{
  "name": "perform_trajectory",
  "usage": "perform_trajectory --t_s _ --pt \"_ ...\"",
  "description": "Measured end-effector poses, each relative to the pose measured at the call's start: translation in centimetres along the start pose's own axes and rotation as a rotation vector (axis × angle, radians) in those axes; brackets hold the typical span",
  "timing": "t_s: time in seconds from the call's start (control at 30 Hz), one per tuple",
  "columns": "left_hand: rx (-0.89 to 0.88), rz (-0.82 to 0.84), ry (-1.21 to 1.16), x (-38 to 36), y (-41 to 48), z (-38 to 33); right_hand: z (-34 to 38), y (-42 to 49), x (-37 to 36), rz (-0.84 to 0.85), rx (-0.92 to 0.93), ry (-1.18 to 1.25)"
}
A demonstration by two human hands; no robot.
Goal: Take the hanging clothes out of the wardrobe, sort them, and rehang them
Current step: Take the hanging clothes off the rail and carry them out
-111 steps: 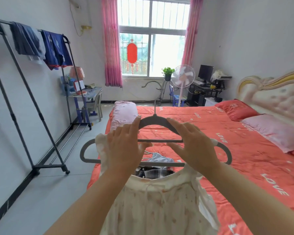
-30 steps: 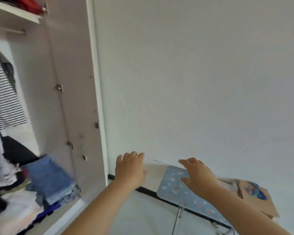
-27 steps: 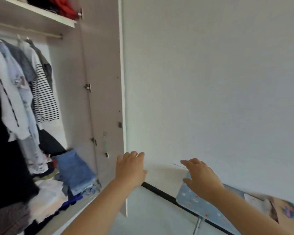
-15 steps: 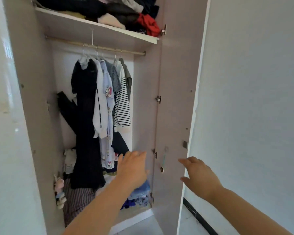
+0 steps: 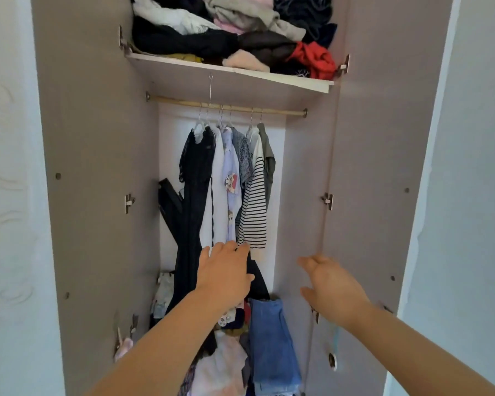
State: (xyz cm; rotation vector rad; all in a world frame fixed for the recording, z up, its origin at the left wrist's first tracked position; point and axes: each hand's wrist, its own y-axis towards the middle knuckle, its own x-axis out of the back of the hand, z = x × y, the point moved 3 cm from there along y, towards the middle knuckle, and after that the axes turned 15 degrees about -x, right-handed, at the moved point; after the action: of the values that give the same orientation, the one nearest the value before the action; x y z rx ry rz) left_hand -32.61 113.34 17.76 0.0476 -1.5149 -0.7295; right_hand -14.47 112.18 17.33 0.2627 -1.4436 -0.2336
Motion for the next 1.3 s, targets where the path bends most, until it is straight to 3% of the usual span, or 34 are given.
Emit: perform_trajectory --t_s 0.5,0.8,1.03,1.3 --pt "-0.067 -0.274 0.041 -2.2 22.8 12.5 3.4 27.3 0.2 -0.203 -0.017 0.004" --pt "-0.135 -0.42 0.104 -2.4 35.2 17.6 3.2 42.3 4.4 -0.377 -0.038 0.073" --pt "-0.125 -0.519 0.156 -3.0 44.0 21.3 3.4 55.0 8.6 -0.566 0.053 0.136" --pt "-0.127 -0.548 0.175 -5.0 54.5 22.9 4.8 67.6 9.2 -0.571 0.137 0.144"
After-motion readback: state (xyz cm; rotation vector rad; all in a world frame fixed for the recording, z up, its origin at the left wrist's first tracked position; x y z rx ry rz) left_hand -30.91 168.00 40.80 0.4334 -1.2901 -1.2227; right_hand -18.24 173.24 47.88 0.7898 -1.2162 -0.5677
